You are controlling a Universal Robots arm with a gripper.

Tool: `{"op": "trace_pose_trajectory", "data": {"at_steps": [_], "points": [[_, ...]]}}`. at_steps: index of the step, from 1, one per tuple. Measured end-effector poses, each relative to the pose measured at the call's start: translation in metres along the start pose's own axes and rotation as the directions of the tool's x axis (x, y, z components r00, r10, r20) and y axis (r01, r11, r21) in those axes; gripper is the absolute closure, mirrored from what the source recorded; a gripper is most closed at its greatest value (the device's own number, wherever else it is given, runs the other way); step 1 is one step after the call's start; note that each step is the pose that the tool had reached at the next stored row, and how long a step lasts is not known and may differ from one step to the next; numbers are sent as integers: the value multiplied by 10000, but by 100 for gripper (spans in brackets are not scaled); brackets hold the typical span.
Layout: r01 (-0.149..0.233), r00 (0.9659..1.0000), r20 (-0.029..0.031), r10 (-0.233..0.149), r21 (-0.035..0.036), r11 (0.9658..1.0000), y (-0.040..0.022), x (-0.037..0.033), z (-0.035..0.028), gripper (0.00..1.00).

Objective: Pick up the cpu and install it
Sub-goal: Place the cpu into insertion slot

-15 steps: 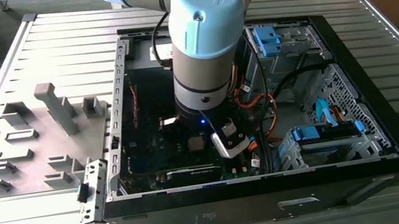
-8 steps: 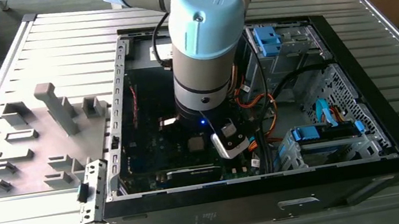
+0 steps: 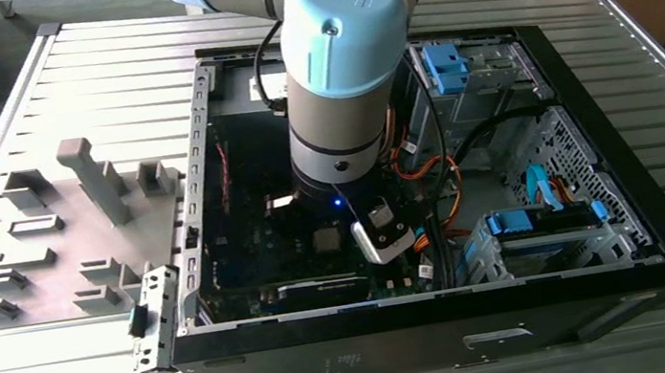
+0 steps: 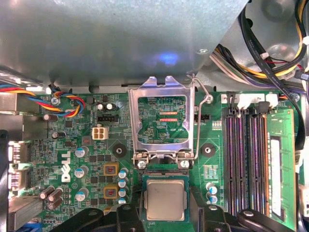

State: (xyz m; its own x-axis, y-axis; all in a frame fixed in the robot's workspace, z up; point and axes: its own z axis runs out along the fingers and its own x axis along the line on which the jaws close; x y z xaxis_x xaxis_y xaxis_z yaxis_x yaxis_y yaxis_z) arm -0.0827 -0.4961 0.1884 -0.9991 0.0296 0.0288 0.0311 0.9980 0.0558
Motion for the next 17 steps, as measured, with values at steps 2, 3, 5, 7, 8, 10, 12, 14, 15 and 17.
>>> {"op": "trace_pose_trajectory", "data": {"at_steps": [2, 3, 5, 7, 8, 10, 12, 14, 15, 17], "points": [[-1, 10000, 0, 1, 0, 10000, 0, 0, 0, 53], [-1, 10000, 0, 1, -1, 10000, 0, 0, 0, 53], [-1, 10000, 0, 1, -1, 10000, 0, 0, 0, 53], [-2, 10000, 1, 2, -4, 10000, 1, 0, 1, 53], [-3, 10000, -1, 3, -4, 10000, 1, 0, 1, 52], [-4, 10000, 1, 4, -3, 10000, 1, 0, 1, 45], [-4, 10000, 1, 4, -2, 10000, 1, 0, 1, 45], [-5, 10000, 1, 5, -1, 10000, 0, 0, 0, 45], [-5, 10000, 0, 5, -1, 10000, 0, 0, 0, 45], [-5, 10000, 0, 5, 0, 10000, 0, 0, 0, 45]]}}
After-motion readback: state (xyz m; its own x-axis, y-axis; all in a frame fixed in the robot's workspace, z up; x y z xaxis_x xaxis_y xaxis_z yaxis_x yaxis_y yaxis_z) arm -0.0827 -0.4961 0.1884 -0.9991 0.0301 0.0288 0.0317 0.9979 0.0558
